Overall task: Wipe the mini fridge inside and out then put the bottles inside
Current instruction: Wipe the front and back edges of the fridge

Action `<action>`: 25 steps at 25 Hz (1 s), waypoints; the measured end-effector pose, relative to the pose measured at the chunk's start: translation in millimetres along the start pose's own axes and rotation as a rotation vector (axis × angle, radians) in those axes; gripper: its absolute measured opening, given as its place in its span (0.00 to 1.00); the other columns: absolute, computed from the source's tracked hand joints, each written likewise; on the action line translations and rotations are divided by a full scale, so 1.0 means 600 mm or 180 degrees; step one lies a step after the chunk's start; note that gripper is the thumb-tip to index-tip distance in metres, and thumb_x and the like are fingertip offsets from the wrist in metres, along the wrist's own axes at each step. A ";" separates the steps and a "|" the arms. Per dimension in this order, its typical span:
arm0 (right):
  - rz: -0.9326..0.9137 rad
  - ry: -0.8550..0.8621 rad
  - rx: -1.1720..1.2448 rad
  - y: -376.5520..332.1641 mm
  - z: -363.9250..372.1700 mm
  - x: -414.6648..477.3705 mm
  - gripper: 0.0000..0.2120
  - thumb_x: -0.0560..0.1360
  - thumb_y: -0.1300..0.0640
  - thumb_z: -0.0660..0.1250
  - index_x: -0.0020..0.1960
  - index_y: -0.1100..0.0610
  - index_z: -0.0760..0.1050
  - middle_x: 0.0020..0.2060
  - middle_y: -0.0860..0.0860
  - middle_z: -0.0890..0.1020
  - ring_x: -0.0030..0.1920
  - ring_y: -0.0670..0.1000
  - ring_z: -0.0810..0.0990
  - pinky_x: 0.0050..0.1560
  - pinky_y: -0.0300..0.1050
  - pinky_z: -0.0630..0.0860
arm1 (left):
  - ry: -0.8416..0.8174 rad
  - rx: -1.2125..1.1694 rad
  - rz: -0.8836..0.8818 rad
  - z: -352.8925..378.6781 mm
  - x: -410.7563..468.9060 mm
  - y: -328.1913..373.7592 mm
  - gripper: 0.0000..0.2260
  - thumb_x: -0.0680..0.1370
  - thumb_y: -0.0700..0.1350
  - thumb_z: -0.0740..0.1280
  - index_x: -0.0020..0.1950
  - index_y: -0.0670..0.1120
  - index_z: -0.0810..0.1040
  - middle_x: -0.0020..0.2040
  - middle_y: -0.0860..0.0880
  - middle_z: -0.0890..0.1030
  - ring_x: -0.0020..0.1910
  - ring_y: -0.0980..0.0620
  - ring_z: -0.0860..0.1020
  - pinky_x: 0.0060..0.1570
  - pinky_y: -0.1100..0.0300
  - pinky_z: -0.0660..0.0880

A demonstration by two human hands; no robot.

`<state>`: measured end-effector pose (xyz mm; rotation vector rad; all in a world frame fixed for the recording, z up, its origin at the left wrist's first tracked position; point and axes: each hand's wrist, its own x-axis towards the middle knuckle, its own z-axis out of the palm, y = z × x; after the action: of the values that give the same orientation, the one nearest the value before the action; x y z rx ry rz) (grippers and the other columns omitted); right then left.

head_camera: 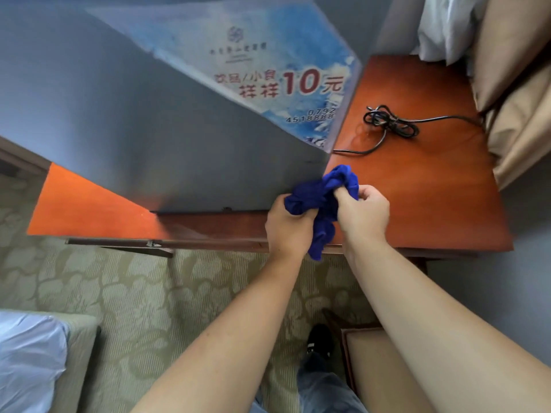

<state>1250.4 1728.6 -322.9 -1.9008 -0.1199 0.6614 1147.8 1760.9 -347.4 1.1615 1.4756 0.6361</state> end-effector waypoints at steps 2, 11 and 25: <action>-0.0108 -0.0107 0.0114 -0.021 -0.002 -0.016 0.12 0.70 0.49 0.75 0.35 0.52 0.74 0.30 0.46 0.78 0.34 0.49 0.76 0.39 0.49 0.75 | 0.0038 -0.0130 0.0120 -0.021 -0.009 0.018 0.09 0.70 0.50 0.75 0.49 0.53 0.82 0.45 0.55 0.86 0.47 0.54 0.85 0.53 0.47 0.82; -0.0329 -0.0471 0.0676 -0.131 0.107 -0.190 0.12 0.69 0.49 0.76 0.34 0.53 0.76 0.30 0.50 0.82 0.33 0.53 0.81 0.38 0.51 0.78 | 0.0455 -0.0037 0.1015 -0.251 -0.021 0.137 0.07 0.74 0.45 0.75 0.47 0.56 0.80 0.43 0.59 0.85 0.44 0.65 0.82 0.47 0.60 0.78; -0.0767 -0.1229 0.0975 -0.280 0.316 -0.434 0.17 0.70 0.46 0.76 0.36 0.59 0.77 0.30 0.53 0.82 0.35 0.52 0.81 0.40 0.57 0.81 | 0.1051 -0.0531 0.1695 -0.584 -0.003 0.251 0.05 0.77 0.43 0.71 0.52 0.50 0.81 0.45 0.53 0.85 0.44 0.58 0.83 0.50 0.52 0.81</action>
<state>973.2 1858.2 -126.7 -1.4224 -0.4597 0.8227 864.3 1886.7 -126.0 1.3715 1.3455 1.3441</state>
